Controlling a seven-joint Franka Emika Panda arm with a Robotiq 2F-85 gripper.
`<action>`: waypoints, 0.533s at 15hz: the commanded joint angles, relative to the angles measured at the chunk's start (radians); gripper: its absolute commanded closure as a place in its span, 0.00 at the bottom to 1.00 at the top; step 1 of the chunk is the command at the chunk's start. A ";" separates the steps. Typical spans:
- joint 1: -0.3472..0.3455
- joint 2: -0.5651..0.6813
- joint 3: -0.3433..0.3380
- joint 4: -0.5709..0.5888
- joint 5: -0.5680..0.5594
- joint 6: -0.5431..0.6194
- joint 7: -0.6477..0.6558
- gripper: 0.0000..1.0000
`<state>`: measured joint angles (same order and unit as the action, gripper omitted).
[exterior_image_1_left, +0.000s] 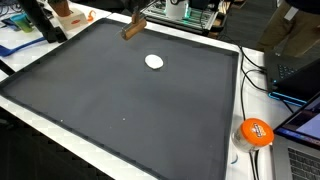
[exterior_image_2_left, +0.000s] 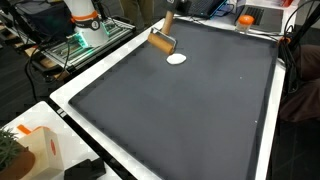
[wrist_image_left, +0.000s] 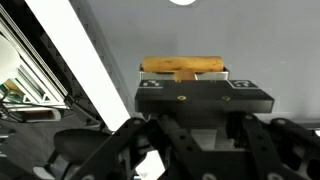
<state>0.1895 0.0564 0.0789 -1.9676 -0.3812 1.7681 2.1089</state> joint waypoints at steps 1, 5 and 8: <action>0.002 -0.150 0.050 -0.039 0.042 0.021 -0.153 0.78; 0.004 -0.165 0.088 -0.024 0.143 0.090 -0.329 0.78; 0.004 -0.188 0.096 -0.069 0.228 0.151 -0.485 0.78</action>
<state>0.1994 -0.0963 0.1694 -1.9796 -0.2310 1.8580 1.7645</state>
